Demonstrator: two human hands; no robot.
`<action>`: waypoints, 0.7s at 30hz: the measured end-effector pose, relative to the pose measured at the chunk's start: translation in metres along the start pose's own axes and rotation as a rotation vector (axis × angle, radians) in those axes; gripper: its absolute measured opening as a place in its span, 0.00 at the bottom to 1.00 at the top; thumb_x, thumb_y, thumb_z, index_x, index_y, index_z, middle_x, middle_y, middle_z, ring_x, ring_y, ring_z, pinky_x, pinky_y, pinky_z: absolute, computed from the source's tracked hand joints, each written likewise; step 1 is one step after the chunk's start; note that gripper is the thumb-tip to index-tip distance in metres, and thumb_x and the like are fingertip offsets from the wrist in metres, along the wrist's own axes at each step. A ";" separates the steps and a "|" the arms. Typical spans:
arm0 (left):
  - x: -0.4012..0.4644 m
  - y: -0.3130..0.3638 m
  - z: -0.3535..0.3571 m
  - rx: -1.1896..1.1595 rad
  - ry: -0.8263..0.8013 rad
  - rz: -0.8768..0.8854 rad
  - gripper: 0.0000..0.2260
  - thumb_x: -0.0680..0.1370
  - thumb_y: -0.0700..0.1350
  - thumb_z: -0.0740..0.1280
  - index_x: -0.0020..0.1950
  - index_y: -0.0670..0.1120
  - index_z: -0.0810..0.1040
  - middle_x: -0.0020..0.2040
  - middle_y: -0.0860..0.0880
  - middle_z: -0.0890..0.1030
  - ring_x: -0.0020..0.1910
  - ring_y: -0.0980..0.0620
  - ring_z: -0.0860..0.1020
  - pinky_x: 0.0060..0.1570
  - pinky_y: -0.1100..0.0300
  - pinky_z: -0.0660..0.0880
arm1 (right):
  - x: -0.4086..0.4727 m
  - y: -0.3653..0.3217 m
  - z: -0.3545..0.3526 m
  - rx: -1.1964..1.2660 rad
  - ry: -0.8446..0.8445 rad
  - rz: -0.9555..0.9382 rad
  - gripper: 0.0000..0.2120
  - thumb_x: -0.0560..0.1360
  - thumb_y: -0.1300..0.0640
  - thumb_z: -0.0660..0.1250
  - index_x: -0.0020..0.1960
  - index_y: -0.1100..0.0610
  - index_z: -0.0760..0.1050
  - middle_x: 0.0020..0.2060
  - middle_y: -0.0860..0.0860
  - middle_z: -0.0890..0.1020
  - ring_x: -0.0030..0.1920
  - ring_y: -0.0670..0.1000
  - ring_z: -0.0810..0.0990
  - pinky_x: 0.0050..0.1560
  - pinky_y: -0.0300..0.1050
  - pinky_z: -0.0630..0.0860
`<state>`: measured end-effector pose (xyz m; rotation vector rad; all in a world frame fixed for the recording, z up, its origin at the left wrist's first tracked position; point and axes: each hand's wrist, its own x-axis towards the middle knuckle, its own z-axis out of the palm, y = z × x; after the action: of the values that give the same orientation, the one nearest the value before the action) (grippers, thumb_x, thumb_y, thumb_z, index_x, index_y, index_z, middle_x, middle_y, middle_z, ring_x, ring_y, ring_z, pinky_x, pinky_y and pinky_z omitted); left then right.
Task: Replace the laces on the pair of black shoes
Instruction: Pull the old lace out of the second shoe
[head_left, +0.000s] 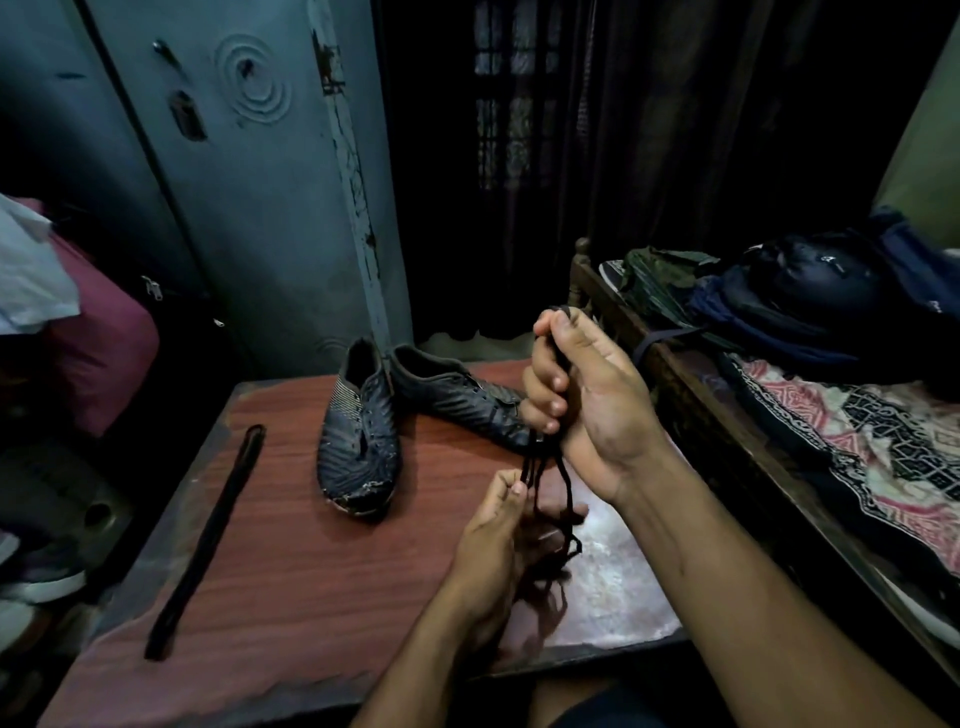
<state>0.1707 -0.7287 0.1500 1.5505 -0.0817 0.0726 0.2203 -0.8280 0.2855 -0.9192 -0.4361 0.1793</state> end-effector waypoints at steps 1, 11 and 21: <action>-0.003 0.002 0.002 -0.099 -0.018 -0.039 0.06 0.86 0.49 0.57 0.52 0.49 0.70 0.40 0.49 0.82 0.43 0.45 0.82 0.42 0.51 0.76 | 0.002 -0.002 -0.002 0.001 0.005 -0.006 0.10 0.85 0.55 0.56 0.48 0.56 0.72 0.29 0.48 0.62 0.25 0.45 0.59 0.25 0.40 0.55; 0.001 0.011 -0.057 -0.493 0.126 -0.226 0.06 0.85 0.43 0.59 0.48 0.51 0.69 0.30 0.53 0.63 0.22 0.59 0.58 0.19 0.69 0.56 | 0.001 -0.004 -0.060 -0.092 0.166 -0.003 0.11 0.85 0.57 0.57 0.46 0.56 0.72 0.27 0.48 0.58 0.23 0.44 0.55 0.26 0.41 0.51; -0.008 0.009 -0.141 0.172 0.017 -0.128 0.04 0.85 0.40 0.63 0.50 0.43 0.75 0.37 0.48 0.78 0.33 0.46 0.68 0.31 0.58 0.70 | -0.042 0.043 -0.139 -0.231 0.453 0.163 0.10 0.84 0.60 0.58 0.45 0.59 0.73 0.26 0.47 0.61 0.25 0.47 0.64 0.32 0.43 0.76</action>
<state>0.1630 -0.5871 0.1553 1.7225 0.0384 -0.0089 0.2452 -0.9178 0.1659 -1.1870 0.0404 0.0653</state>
